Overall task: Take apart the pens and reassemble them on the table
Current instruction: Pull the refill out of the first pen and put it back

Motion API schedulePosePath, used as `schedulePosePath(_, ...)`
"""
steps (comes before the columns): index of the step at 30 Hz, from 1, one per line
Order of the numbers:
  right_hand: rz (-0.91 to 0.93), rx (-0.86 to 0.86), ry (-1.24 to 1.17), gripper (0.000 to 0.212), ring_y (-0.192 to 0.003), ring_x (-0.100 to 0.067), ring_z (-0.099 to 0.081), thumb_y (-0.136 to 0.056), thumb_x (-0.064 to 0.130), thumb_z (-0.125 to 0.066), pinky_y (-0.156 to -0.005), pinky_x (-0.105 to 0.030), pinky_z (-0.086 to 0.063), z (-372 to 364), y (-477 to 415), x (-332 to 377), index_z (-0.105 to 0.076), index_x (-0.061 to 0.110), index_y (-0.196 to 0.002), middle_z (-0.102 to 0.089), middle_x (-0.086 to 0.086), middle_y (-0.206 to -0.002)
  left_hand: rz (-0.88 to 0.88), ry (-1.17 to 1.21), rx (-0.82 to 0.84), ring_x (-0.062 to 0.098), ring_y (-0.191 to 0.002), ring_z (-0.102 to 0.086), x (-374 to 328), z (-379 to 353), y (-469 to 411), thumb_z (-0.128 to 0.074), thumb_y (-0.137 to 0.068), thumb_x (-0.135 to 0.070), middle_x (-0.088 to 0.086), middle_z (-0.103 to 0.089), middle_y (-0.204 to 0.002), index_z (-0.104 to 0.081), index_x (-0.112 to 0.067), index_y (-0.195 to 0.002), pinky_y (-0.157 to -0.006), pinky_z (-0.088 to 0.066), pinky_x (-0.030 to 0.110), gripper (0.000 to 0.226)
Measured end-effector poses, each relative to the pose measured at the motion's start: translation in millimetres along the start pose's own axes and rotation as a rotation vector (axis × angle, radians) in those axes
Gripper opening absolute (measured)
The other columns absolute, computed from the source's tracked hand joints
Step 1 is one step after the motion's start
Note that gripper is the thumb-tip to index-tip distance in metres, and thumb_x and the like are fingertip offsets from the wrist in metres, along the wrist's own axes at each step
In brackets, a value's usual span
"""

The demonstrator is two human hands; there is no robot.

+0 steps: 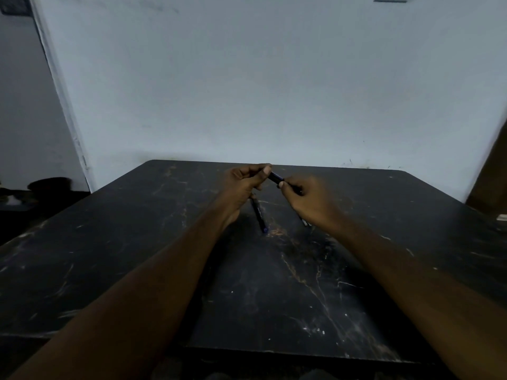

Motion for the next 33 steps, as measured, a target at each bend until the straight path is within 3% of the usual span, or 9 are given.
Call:
schedulePosePath(4, 0.03, -0.028, 0.029, 0.028, -0.039, -0.009, -0.04, -0.093, 0.038, -0.046, -0.046, -0.028, -0.029, -1.5, -0.6, 1.8, -0.059, 0.026, -0.072, -0.048, 0.004, -0.048, 0.016, 0.019, -0.016, -0.002, -0.058, -0.056, 0.5, 2.0, -0.5, -0.071, -0.086, -0.032, -0.014, -0.073, -0.079, -0.076, -0.027, -0.092, -0.053, -0.045, 0.021, 0.009)
schedulePosePath(8, 0.011, -0.064, 0.081, 0.028, -0.046, -0.006, -0.048, -0.095, 0.043, -0.046, -0.048, -0.026, -0.033, 0.4, 1.9, -1.8, -0.068, 0.031, -0.108, -0.056, 0.007, -0.055, 0.021, 0.023, -0.032, 0.003, -0.061, -0.056, -2.4, 2.7, -0.5, -0.072, -0.084, -0.032, -0.013, -0.073, -0.082, -0.075, -0.023, -0.1, -0.055, -0.045, 0.023, 0.019)
schedulePosePath(11, -0.015, -0.035, 0.138, 0.033, -0.052, -0.008, -0.053, -0.094, 0.054, -0.041, -0.05, -0.027, -0.037, -0.2, 3.6, -3.7, -0.065, 0.033, -0.104, -0.06, 0.006, -0.062, 0.023, 0.012, -0.054, 0.007, -0.062, -0.054, -5.3, 4.9, -1.1, -0.071, -0.086, -0.032, -0.013, -0.072, -0.078, -0.073, -0.019, -0.103, -0.055, -0.045, 0.024, 0.021)
schedulePosePath(14, -0.037, -0.009, 0.248, 0.034, -0.055, -0.009, -0.055, -0.091, 0.058, -0.042, -0.05, -0.026, -0.038, 3.6, 6.3, -8.4, -0.062, 0.03, -0.088, -0.058, 0.006, -0.062, 0.036, -0.011, -0.166, 0.008, -0.062, -0.054, -6.1, 19.3, -2.8, -0.069, -0.086, -0.036, -0.01, -0.069, -0.078, -0.072, -0.017, -0.104, -0.053, -0.044, 0.022, 0.027)
schedulePosePath(17, -0.074, -0.005, 0.272, 0.023, -0.058, -0.007, -0.056, -0.091, 0.05, -0.05, -0.051, -0.023, -0.037, 9.8, 9.3, -16.0, -0.062, 0.031, -0.087, -0.06, 0.007, -0.065, 0.083, -0.185, -0.213, 0.006, -0.065, -0.053, -2.8, 40.1, -5.8, -0.068, -0.086, -0.04, -0.009, -0.07, -0.088, -0.072, -0.016, -0.102, -0.054, -0.043, 0.019, 0.03)
schedulePosePath(21, -0.19, -0.021, 0.18, 0.021, -0.069, -0.012, -0.062, -0.09, 0.044, -0.054, -0.063, -0.03, -0.049, 13.9, 8.3, -22.9, -0.06, 0.034, -0.106, -0.065, 0.007, -0.078, 0.067, -0.472, -0.121, 0.018, -0.082, -0.062, 5.4, 61.1, -13.0, -0.066, -0.089, -0.03, 0.006, -0.072, -0.095, -0.076, -0.006, -0.084, -0.076, -0.045, 0.03, 0.026)
schedulePosePath(24, -0.197, -0.05, 0.147, 0.015, -0.071, -0.013, -0.061, -0.09, 0.039, -0.055, -0.065, -0.032, -0.05, 15.4, 8.1, -21.9, -0.059, 0.032, -0.102, -0.064, 0.008, -0.079, 0.168, -0.594, -0.089, 0.021, -0.071, -0.061, 19.7, 76.4, -16.2, -0.067, -0.089, -0.029, 0.016, -0.072, -0.089, -0.074, -0.007, -0.082, -0.069, -0.046, 0.029, 0.024)
schedulePosePath(27, -0.176, -0.042, 0.153, 0.013, -0.068, -0.008, -0.059, -0.091, 0.036, -0.056, -0.061, -0.029, -0.046, 15.4, 9.2, -18.4, -0.059, 0.03, -0.103, -0.061, 0.011, -0.077, 0.191, -0.715, -0.099, 0.019, -0.058, -0.061, 30.8, 88.6, -18.9, -0.071, -0.085, -0.034, 0.008, -0.069, -0.067, -0.071, -0.016, -0.066, -0.07, -0.053, 0.034, 0.026)
schedulePosePath(33, -0.189, -0.006, 0.185, 0.022, -0.078, -0.015, -0.061, -0.091, 0.037, -0.057, -0.068, -0.03, -0.048, 15.7, 11.6, -13.3, -0.062, 0.026, -0.11, -0.066, 0.004, -0.09, 0.163, -0.876, -0.079, 0.023, -0.079, -0.07, 35.9, 91.8, -23.7, -0.068, -0.085, -0.038, 0.004, -0.074, -0.081, -0.073, -0.025, -0.073, -0.083, -0.056, 0.039, 0.019)
Point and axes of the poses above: each hand's wrist, its own y-axis away from the middle knuckle, its own z-axis out of the back of the hand, x = y × z, the point moved 5 cm from there along -y, towards the middle knuckle
